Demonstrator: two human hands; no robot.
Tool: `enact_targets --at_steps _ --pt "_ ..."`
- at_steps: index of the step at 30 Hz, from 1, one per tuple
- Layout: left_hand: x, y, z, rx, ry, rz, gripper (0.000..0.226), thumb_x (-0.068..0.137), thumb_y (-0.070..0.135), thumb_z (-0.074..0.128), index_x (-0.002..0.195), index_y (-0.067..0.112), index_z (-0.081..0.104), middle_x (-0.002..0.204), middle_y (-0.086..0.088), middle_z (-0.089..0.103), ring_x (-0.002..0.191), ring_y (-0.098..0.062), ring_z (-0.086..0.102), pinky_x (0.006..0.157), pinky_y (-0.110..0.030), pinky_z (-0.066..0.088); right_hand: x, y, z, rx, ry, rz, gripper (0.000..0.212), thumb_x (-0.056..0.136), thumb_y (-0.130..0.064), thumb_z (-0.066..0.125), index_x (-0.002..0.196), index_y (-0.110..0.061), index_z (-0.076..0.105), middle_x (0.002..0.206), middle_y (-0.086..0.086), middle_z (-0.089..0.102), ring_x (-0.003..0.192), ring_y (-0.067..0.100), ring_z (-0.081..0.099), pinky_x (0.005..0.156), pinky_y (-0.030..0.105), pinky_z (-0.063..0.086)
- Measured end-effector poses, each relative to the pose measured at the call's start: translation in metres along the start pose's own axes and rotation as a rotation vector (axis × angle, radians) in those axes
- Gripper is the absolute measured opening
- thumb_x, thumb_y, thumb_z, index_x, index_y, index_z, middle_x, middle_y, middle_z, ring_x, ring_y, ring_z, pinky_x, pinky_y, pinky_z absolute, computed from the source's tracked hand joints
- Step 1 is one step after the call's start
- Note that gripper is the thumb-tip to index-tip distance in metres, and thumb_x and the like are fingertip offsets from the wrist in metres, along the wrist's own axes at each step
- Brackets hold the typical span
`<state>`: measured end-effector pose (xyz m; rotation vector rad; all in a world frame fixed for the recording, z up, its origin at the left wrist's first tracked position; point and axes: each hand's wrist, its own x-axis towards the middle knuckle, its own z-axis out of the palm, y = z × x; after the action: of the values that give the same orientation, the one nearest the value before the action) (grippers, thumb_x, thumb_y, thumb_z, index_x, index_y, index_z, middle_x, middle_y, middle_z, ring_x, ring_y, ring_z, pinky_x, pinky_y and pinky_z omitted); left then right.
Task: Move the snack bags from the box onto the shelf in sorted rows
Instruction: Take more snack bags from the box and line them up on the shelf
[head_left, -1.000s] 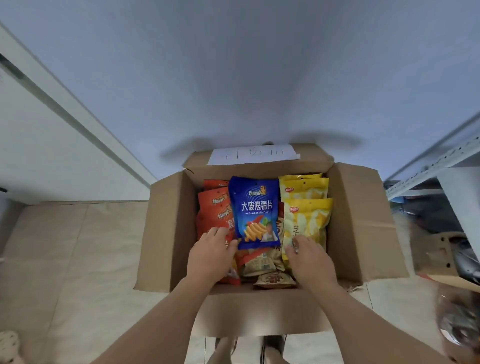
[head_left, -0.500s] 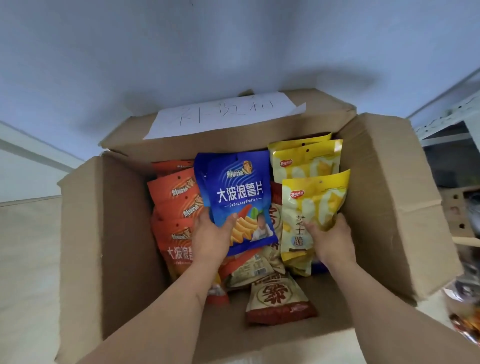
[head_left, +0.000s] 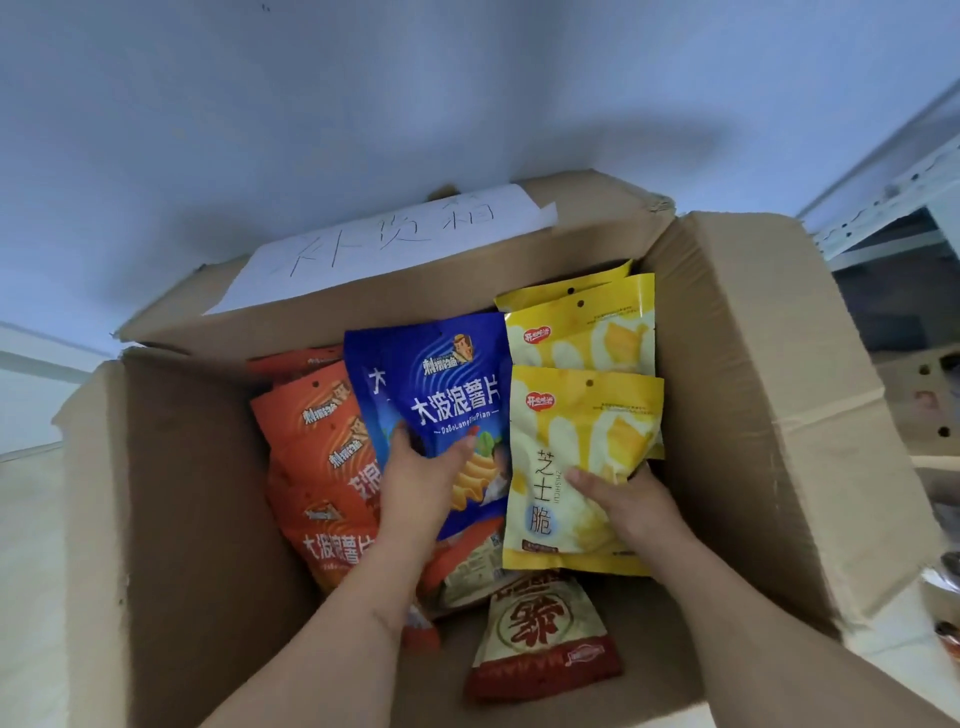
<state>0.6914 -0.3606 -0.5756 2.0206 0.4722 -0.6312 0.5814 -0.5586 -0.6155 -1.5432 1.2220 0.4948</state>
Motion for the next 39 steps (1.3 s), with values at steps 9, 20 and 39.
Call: enact_targets --at_steps 9,20,39 --pt "-0.011 -0.001 -0.008 -0.18 -0.14 -0.176 0.019 0.087 0.018 0.077 0.104 0.014 0.067 0.091 -0.005 0.076 0.081 -0.023 0.072 0.07 -0.033 0.056 -0.045 -0.007 -0.043 0.341 -0.09 -0.057 0.054 0.081 -0.035 0.081 0.129 -0.025 0.057 0.118 -0.004 0.071 0.104 0.02 0.069 0.093 0.042 0.056" --pt "-0.163 0.078 -0.113 -0.066 -0.511 -0.009 0.033 0.085 0.009 0.075 0.117 0.008 0.067 0.109 -0.017 0.075 0.1 -0.037 0.072 0.094 -0.053 0.055 -0.242 -0.025 -0.139 0.624 0.09 -0.273 0.034 0.082 -0.024 0.082 0.112 -0.028 0.066 0.113 -0.005 0.074 0.102 0.02 0.071 0.093 0.045 0.056" --pt "-0.502 0.098 -0.086 0.451 -1.304 0.55 0.041 0.079 0.026 0.082 0.116 0.012 0.07 0.109 -0.011 0.076 0.104 -0.033 0.072 0.102 -0.054 0.052 -0.63 0.215 -0.261 0.846 0.923 -0.349 0.027 0.085 -0.033 0.078 0.108 -0.022 0.069 0.096 -0.008 0.07 0.091 0.016 0.067 0.084 0.034 0.052"
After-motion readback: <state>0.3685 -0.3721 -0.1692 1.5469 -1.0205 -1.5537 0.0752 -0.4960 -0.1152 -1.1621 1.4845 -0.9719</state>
